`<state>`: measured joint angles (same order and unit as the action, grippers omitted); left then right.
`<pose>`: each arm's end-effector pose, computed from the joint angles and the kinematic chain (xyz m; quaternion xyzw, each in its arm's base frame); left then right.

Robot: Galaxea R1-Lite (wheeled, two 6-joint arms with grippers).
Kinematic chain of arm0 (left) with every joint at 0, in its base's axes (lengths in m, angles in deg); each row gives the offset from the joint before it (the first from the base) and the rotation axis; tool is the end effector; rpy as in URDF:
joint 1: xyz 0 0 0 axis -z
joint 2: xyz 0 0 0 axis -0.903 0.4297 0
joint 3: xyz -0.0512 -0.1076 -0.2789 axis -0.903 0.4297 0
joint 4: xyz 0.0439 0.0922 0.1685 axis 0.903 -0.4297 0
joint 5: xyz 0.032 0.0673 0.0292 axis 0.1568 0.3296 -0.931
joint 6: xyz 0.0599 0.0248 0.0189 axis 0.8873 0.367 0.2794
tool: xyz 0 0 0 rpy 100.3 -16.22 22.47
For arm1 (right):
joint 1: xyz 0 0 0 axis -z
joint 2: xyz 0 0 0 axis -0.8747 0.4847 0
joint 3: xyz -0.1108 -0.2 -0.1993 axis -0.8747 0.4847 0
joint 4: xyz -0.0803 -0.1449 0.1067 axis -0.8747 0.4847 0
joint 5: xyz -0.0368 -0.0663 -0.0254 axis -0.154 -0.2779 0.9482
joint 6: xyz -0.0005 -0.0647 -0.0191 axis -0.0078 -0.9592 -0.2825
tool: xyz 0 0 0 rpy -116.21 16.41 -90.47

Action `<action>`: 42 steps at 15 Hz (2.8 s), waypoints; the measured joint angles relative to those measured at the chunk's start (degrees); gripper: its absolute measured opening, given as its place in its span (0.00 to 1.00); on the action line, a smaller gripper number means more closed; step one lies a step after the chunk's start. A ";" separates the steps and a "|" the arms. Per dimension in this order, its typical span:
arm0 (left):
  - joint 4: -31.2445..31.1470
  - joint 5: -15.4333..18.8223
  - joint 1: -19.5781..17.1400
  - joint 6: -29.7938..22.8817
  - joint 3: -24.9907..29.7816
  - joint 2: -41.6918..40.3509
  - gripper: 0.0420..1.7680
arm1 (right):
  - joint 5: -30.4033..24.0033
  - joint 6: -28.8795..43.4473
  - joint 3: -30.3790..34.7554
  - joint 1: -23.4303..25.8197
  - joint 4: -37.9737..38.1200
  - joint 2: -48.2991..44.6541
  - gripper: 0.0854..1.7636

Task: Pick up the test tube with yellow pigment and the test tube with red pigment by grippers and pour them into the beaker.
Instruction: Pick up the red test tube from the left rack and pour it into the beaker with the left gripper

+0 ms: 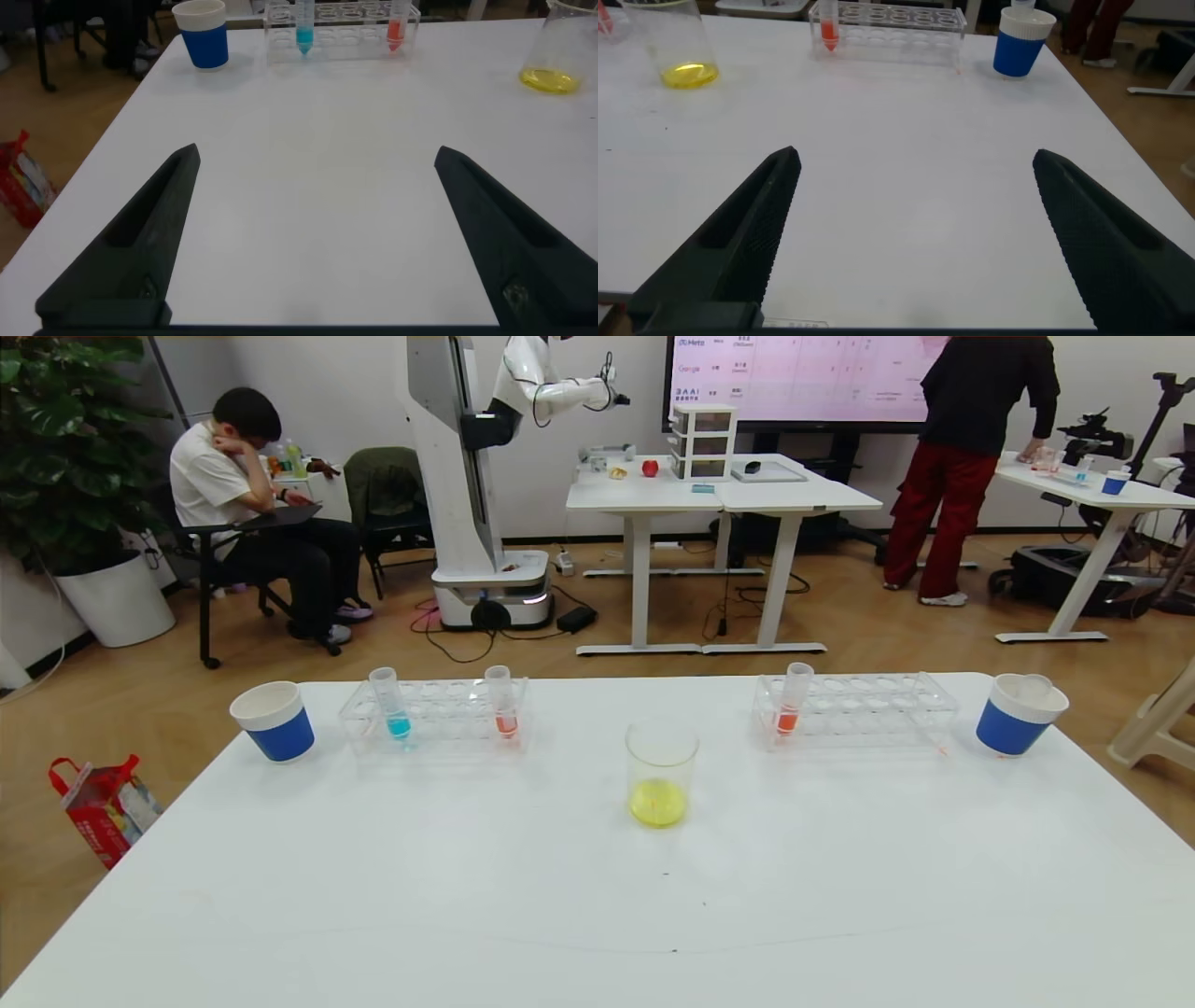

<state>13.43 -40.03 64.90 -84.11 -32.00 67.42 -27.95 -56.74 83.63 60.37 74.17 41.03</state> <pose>0.0252 -0.0002 0.0796 0.0177 0.0050 -0.0034 0.9998 0.0261 0.0011 0.0746 -0.0146 0.0025 0.0116 0.9998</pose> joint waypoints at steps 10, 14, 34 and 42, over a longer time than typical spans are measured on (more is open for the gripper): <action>21.43 0.00 1.12 0.17 -21.42 40.02 0.99 | 0.09 0.11 0.00 0.00 -0.02 0.00 0.98; 37.25 -4.45 6.23 -1.46 -24.97 60.72 0.99 | 0.06 0.11 0.00 -0.05 -0.02 0.00 0.98; 82.57 -25.80 28.20 -4.49 -34.71 120.81 0.99 | 0.09 0.13 0.00 0.00 -0.02 0.00 0.98; 81.34 -24.94 25.36 -2.91 -51.48 130.71 0.99 | 0.06 0.13 0.00 -0.02 -0.02 0.00 0.98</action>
<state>94.77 -64.97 90.26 -87.02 -83.49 198.12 -27.89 -56.60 83.63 60.35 74.15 41.03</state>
